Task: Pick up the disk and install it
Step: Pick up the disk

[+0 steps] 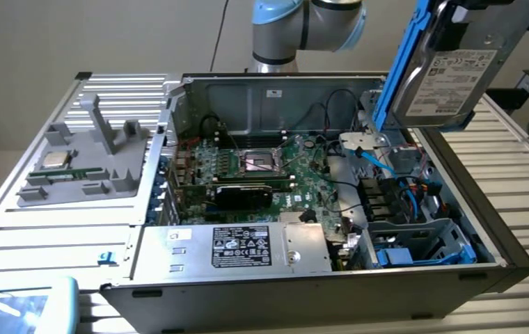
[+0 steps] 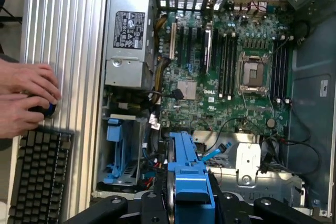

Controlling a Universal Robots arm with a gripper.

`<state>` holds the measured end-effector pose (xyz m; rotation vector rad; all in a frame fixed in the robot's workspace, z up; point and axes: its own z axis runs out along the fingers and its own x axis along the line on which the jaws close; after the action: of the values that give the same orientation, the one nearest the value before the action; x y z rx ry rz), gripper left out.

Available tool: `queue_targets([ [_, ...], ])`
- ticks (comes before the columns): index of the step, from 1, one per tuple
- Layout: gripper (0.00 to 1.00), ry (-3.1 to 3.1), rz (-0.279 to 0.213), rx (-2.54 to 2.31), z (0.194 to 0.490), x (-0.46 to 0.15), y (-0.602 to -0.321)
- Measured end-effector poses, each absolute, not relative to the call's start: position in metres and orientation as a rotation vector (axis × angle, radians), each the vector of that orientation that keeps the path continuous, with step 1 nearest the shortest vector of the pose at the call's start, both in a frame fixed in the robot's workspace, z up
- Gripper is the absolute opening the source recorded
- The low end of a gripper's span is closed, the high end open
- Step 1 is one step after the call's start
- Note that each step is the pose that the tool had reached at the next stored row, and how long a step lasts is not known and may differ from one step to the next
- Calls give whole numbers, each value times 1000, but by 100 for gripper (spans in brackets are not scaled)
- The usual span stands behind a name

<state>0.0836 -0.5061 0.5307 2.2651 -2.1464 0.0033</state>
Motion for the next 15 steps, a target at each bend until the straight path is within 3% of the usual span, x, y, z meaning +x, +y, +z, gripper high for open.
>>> queue_targets([
  [15, 37, -2238, 26, 2185, 531, 84, -508],
])
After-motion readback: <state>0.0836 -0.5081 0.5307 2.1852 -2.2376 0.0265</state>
